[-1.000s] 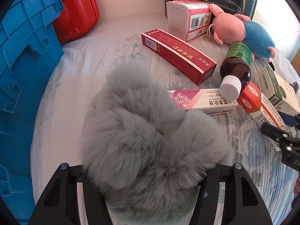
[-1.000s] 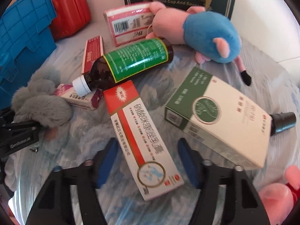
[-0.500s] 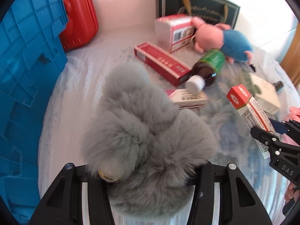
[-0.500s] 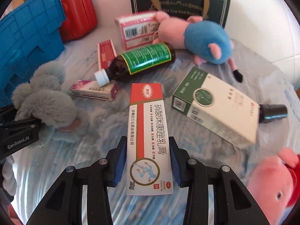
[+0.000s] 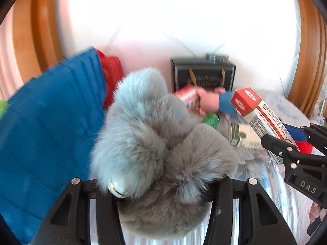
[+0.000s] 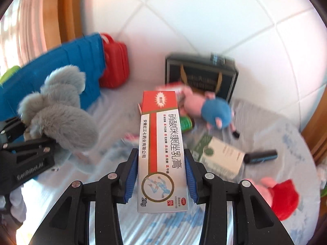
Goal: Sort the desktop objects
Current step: 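Carry the grey plush and ointment box over the blue crate and open both tools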
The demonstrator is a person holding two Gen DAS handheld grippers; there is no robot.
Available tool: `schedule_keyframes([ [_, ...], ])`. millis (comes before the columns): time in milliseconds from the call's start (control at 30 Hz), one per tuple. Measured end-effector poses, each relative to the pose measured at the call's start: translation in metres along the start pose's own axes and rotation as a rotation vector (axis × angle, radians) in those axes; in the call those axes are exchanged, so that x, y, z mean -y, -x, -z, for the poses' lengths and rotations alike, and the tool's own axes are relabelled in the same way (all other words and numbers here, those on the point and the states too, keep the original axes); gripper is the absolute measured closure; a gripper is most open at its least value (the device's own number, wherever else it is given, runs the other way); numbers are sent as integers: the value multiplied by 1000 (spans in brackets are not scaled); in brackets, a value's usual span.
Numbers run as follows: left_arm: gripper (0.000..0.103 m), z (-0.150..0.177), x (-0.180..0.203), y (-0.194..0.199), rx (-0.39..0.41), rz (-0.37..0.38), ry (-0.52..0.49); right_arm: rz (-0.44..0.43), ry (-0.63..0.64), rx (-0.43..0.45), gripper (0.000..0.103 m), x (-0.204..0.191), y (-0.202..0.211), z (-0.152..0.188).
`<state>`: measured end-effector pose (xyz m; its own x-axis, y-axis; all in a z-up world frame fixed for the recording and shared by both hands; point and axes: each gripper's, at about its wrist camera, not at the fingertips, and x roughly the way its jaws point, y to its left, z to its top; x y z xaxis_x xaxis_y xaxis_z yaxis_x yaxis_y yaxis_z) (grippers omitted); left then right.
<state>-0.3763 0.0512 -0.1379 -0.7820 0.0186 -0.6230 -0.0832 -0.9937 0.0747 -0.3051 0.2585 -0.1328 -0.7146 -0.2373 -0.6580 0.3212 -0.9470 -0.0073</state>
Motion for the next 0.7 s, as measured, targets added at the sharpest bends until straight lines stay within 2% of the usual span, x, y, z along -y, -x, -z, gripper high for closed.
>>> schedule_keyframes([
  [300,55,-27,-59,87,185,-77,30,-4,111,185,62,-81,67,-52],
  [500,55,-44,-116,138,295,-164,60,-38,141,280,62,-140,102,-91],
  [700,55,-41,-193,166,328,-284,106,-106,181,323,61,-216,113,-124],
])
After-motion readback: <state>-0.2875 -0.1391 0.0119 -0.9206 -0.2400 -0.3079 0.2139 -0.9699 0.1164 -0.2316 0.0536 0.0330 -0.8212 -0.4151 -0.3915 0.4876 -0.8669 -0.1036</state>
